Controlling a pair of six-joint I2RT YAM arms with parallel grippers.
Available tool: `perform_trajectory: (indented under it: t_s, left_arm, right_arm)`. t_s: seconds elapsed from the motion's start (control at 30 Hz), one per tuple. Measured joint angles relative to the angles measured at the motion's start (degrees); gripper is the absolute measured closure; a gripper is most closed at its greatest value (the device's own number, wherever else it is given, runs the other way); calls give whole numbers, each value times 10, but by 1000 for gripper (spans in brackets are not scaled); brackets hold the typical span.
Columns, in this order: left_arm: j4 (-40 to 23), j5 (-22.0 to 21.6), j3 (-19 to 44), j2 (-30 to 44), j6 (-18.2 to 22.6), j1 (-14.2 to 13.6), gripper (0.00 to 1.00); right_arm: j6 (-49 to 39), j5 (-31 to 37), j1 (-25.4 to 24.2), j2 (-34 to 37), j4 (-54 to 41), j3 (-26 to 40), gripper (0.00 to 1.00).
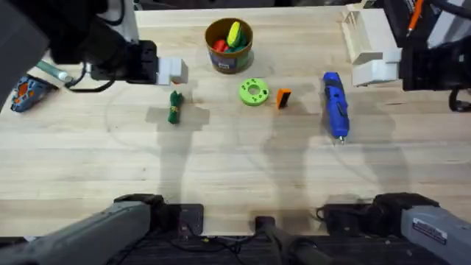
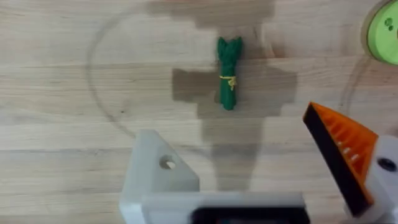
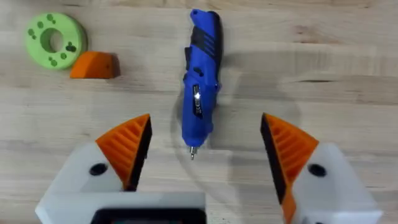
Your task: Pick up the gripper from the table and insert it into the empty holder that is missing its gripper. Then pick up a screw, insert it into the mounting hole, and use the screwdriver to tighten it. Finally, clean up the table by picking up the vegetable and placing it into the bucket.
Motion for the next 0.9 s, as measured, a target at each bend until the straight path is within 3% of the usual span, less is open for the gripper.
perform_trajectory:
  t_s: [0.07,0.1,0.33,0.6,0.9]
  left_arm:
    - [-7,5,5,34,2,0,15]
    - [1,5,7,93,2,0,15]
    - [36,6,7,204,2,1,16]
    - [45,4,7,264,11,23,9]
    - [58,4,6,298,17,22,24]
  right_arm:
    - [0,0,0,0,0,0,9]
    - [0,0,0,0,0,0,11]
    - [0,0,0,0,0,0,7]
    - [0,0,0,0,0,0,9]
    - [0,0,0,0,0,0,11]
